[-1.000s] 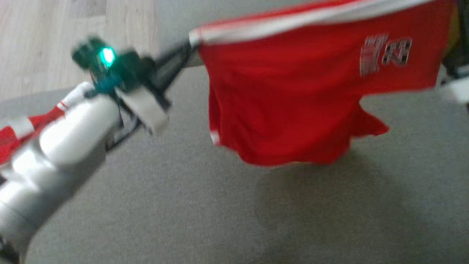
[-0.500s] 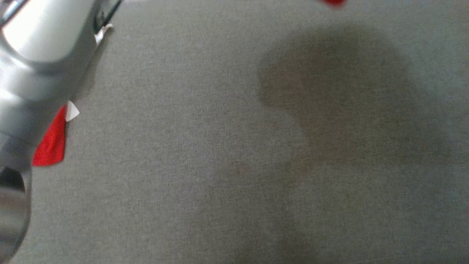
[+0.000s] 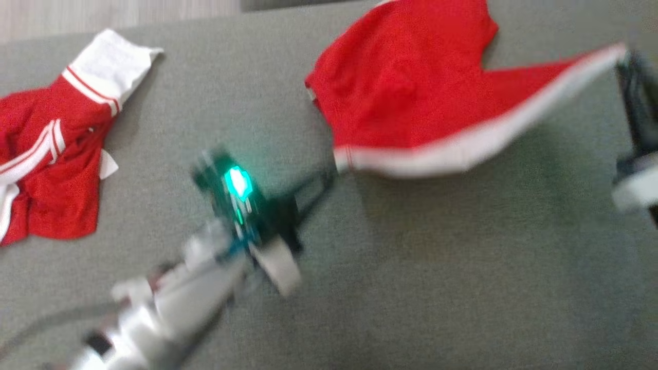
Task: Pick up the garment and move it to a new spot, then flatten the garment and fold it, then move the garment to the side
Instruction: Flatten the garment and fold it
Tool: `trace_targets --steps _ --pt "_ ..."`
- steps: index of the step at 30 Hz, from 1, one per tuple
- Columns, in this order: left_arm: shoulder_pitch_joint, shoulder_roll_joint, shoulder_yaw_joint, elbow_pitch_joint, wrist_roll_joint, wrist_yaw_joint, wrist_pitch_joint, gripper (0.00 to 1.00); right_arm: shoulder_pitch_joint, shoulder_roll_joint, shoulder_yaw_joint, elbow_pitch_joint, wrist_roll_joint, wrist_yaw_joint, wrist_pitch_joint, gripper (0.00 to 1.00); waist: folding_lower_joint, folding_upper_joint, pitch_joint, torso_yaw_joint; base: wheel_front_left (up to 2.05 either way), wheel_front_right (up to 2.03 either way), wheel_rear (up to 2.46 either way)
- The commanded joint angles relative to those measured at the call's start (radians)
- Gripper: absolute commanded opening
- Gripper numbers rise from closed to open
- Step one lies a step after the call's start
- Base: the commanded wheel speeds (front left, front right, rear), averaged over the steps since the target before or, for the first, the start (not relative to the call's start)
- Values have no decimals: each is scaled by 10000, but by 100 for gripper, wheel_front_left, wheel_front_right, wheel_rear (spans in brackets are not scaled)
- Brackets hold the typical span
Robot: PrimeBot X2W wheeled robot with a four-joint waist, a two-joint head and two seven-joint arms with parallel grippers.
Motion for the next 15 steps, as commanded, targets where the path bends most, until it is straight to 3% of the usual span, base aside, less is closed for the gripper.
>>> trace_targets --steps 1,8,15 --pt "121 151 214 -319 50 -47 -38 0 420 -501 1 -356 106 -7 -52 0 2 0 -414 -119 0 0 0" --pt "2575 139 -840 6 -68 -226 -39 0 3662 -1069 -394 -1274 945 -7 -52 0 2 0 -1079 -383 0 0 0" --pt "3071 395 -707 -745 -535 -77 -39 0 5379 -1608 -1561 -2653 1279 -7 64 0 2 0 -994 -139 0 0 0"
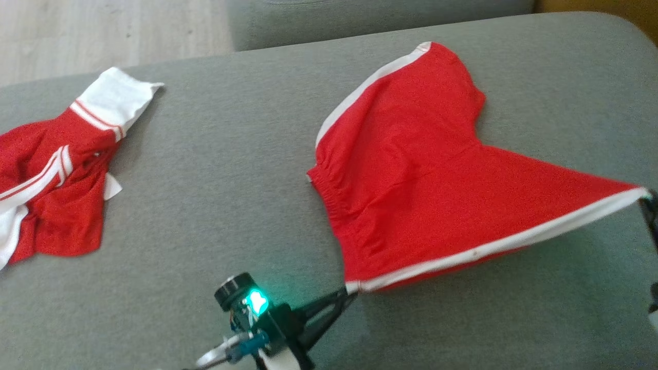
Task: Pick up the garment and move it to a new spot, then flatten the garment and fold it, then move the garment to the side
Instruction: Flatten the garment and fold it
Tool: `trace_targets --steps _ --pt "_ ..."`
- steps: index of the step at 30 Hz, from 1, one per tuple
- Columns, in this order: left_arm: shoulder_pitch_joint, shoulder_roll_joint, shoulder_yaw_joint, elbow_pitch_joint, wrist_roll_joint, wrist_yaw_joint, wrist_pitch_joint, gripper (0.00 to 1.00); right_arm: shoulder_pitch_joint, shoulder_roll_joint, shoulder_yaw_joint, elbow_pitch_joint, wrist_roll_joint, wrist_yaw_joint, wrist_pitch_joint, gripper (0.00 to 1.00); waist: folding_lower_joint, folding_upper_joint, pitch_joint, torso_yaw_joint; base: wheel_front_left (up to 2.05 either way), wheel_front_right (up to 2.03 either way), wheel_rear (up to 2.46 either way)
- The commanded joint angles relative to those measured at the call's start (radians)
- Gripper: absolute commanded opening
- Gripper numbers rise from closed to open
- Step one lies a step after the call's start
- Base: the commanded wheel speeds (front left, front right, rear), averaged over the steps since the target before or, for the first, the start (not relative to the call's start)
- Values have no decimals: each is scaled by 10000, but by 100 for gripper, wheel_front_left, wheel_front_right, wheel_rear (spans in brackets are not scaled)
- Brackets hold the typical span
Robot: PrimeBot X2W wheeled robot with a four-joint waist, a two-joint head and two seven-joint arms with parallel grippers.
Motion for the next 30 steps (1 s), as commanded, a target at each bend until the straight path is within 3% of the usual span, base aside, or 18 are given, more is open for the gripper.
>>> trace_targets --steps 1,6,10,20,30 --pt "-269 174 591 -592 -310 171 -49 0 -151 -608 -390 -590 -18 -7 126 0 1 -1 56 231 0 0 0" --pt "-573 -81 1086 -1201 -899 234 95 0 -606 -687 -710 -840 -212 -7 622 0 1 -1 219 725 0 0 0" --pt "-1166 -455 1510 -1415 -1432 183 310 0 -1685 -935 -403 -653 -176 -7 1274 0 1 -1 586 1256 0 0 0" --pt "-2839 -1161 2044 -831 -1737 115 469 0 -5659 -2348 2432 1399 416 -7 2283 0 1 -1 1764 2311 0 0 0" --pt "-3647 -1578 2245 -141 -2021 77 579 0 -8392 -2390 4756 3427 1035 -7 2241 0 1 -1 2419 2926 0 0 0"
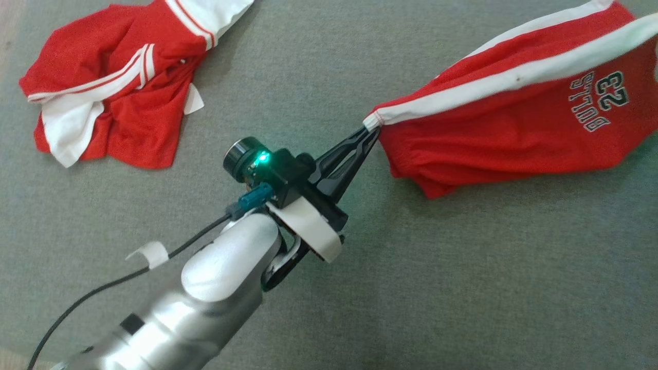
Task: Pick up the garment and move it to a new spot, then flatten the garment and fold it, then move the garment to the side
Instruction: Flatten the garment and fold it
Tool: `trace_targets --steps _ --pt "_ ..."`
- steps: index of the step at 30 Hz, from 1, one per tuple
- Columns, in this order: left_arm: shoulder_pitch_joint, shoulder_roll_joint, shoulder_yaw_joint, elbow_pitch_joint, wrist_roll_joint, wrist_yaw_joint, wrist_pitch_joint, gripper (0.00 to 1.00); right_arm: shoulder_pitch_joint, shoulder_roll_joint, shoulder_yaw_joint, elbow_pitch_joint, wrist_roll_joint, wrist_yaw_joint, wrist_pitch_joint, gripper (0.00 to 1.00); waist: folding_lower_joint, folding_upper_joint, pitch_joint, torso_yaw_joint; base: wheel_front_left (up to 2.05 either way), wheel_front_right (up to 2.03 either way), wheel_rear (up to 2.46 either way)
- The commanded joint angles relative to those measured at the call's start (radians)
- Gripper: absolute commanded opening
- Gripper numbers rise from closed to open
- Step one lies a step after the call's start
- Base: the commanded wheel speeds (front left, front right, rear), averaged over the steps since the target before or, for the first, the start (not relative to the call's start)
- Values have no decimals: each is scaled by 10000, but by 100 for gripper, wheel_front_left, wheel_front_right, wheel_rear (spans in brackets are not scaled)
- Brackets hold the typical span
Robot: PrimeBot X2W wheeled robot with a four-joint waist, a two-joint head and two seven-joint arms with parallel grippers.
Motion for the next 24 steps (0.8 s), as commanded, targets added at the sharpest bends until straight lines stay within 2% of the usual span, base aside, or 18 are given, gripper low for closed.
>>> trace_targets --steps 1,3,4,6,7,8,13,17,20,24 --pt "-492 31 346 -153 -63 -33 20 4 -164 -300 177 62 166 -7 -97 0 -2 0 159 145 0 0 0" --pt "-616 -60 325 45 -115 -63 9 7 -547 -182 514 457 284 -7 -197 0 -2 0 244 200 0 0 0" --pt "-662 -105 324 158 -151 -76 -9 15 -710 -95 668 632 338 -7 -281 16 -2 0 269 211 0 0 0" --pt "-733 -189 327 382 -223 -99 -61 43 -989 83 918 976 469 -7 -524 49 -2 0 314 218 0 0 0" --pt "-752 -227 350 493 -258 -103 -99 96 -1099 188 990 1141 542 -7 -697 100 -2 0 323 211 0 0 0" --pt "-754 -263 373 604 -291 -103 -139 100 -1170 297 1082 1255 622 -7 -909 100 -2 0 319 200 0 0 0" --pt "-422 -454 564 1037 -425 88 -414 100 -920 654 1268 1736 1446 -7 -1770 100 -2 0 88 128 0 0 0" --pt "32 -505 735 1073 -350 437 -551 100 -391 773 1223 1786 1982 -7 -2065 100 -2 0 -112 52 0 0 0" --pt "602 -492 1061 752 83 1156 -613 100 240 931 1058 1813 2572 -7 -2175 100 -2 0 -255 19 0 0 0" --pt "1869 -627 2155 -703 1032 2418 -622 100 795 1037 747 2201 3102 -7 -2228 100 -2 0 -362 212 0 0 0"
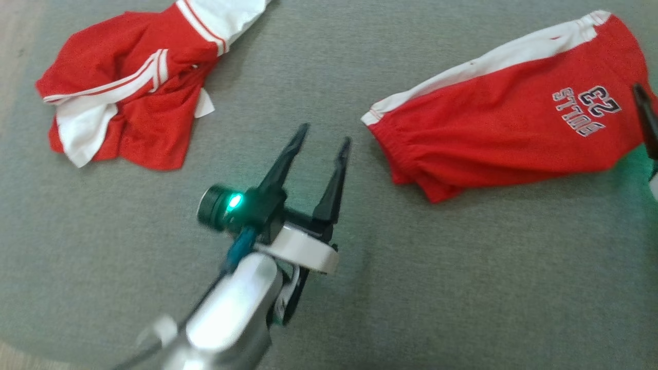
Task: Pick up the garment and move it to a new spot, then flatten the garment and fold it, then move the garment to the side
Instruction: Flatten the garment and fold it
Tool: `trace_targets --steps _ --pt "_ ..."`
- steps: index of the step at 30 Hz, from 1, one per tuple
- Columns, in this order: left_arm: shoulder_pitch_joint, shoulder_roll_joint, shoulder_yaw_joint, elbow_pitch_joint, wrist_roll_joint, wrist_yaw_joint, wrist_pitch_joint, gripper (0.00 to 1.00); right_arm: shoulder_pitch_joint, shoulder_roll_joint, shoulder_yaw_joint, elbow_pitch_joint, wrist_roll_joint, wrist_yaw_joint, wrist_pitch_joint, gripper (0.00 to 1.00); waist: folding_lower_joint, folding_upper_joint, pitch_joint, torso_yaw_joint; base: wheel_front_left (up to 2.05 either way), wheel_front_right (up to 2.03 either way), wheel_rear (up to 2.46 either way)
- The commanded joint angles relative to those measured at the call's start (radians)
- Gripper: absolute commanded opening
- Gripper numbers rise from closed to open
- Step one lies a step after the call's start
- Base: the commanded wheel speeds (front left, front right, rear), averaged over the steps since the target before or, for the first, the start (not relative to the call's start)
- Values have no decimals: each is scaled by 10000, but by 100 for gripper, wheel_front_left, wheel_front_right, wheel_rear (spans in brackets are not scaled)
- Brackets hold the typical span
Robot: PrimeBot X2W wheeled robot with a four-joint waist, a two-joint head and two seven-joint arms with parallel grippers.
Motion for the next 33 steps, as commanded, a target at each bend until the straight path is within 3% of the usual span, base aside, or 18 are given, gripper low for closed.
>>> trace_targets --steps 1,4,8,15,19,20,21,26,33 --pt "393 -10 708 -737 277 368 -99 100 132 -192 -144 10 197 -7 -164 100 2 0 -54 173 0 0 0" --pt "1488 -226 1439 -1915 930 974 -100 100 211 -118 -314 382 602 -7 -10 100 2 0 -74 488 0 0 0" --pt "2487 -367 1788 -3158 1959 1457 -101 100 43 -181 -453 1041 969 -7 293 100 2 0 -28 962 0 0 0" --pt "3238 -415 1571 -4123 2842 1729 -102 100 -306 -320 -708 2574 1393 -7 938 100 2 0 108 1682 0 0 0" --pt "3326 -418 1591 -4178 2979 1745 -102 100 -205 -185 -680 2934 2110 -7 2000 100 2 0 172 1804 0 0 0" --pt "3325 -418 1613 -4172 3019 1734 -102 100 -189 -172 -681 2915 2288 -7 2180 22 2 0 191 1798 0 0 0" --pt "3316 -419 1646 -4161 3071 1725 -102 100 -189 -192 -666 2858 2410 -7 2263 0 2 0 211 1771 0 0 0" --pt "3307 -419 1979 -4092 3323 1707 -102 100 -487 -21 -782 2717 2792 -7 1730 0 2 0 151 1186 0 0 0" --pt "3428 -407 2525 -3966 3615 1506 -102 100 -383 316 -396 2562 2819 -7 1262 0 2 0 -381 -469 0 0 0"
